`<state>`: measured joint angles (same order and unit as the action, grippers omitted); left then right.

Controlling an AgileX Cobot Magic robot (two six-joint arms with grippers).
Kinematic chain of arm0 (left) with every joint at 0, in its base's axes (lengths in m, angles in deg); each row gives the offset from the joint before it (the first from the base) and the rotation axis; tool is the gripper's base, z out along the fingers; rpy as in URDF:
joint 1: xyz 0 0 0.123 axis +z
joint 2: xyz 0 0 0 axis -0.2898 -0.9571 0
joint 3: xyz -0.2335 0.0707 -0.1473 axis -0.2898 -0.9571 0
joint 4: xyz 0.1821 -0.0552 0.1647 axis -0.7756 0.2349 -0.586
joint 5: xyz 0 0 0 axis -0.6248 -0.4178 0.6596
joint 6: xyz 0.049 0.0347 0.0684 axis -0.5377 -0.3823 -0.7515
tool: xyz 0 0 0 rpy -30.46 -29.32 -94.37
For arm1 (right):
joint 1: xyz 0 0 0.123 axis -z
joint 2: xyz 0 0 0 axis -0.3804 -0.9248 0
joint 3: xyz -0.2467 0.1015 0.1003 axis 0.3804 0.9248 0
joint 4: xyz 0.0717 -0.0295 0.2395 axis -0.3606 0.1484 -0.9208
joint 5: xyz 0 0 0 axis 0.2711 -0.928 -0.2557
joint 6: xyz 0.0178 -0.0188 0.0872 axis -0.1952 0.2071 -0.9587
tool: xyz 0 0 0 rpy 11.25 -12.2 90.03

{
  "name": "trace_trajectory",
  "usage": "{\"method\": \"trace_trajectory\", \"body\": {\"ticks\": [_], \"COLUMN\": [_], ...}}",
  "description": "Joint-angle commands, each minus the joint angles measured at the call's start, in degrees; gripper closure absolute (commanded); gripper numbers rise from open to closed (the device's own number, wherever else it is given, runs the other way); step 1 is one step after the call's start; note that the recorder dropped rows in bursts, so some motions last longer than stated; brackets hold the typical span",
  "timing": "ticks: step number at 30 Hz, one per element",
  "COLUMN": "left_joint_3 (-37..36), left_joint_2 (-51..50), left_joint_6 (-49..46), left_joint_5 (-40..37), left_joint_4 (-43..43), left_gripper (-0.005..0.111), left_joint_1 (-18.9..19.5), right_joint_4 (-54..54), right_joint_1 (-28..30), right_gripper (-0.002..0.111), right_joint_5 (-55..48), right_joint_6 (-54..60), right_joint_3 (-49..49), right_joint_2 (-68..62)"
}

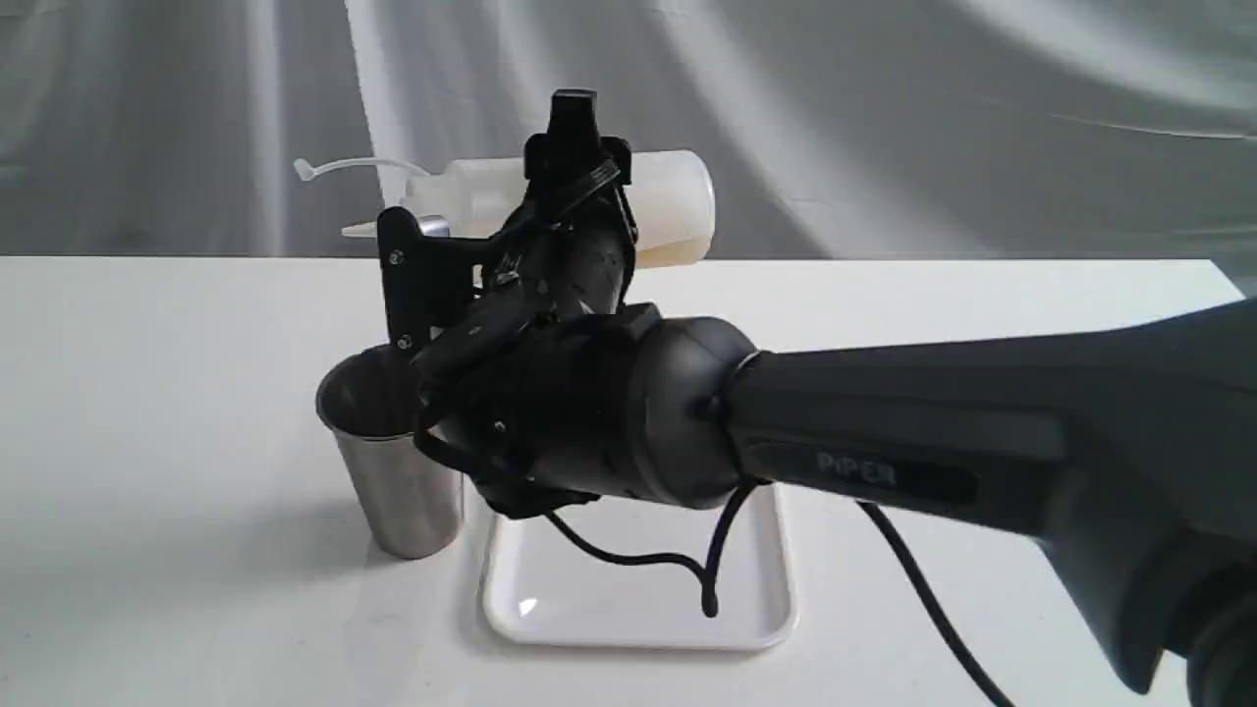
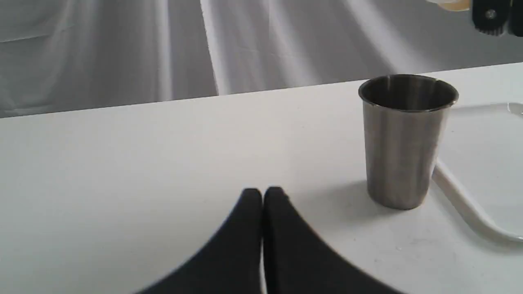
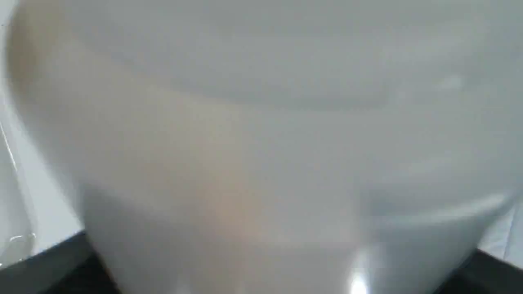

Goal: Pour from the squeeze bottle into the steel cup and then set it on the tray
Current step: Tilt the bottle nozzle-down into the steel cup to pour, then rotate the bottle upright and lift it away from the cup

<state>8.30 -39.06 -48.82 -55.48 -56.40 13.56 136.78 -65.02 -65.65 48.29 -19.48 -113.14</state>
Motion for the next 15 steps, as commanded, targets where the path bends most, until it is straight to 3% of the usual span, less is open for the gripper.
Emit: {"method": "trace_trajectory", "body": {"ticks": [1, 9, 15], "left_joint_3": [-0.25, -0.25, -0.25], "left_joint_2": [0.15, 0.15, 0.15], "left_joint_6": [0.28, 0.1, 0.1], "left_joint_5": [0.39, 0.39, 0.39], "left_joint_4": [0.04, 0.04, 0.04], "left_gripper": [0.107, 0.107, 0.107], "left_joint_1": [-0.33, -0.33, -0.33], "right_joint_4": [0.98, -6.37, -8.6], "right_joint_1": [-0.23, -0.13, -0.13], "right_gripper": [0.102, 0.102, 0.102], "right_joint_5": [0.89, 2.68, 2.83], "right_joint_6": [-0.68, -13.61, -13.97], "right_joint_3": [-0.36, -0.36, -0.36], "right_joint_2": [0.74, 2.2, 4.59]}}
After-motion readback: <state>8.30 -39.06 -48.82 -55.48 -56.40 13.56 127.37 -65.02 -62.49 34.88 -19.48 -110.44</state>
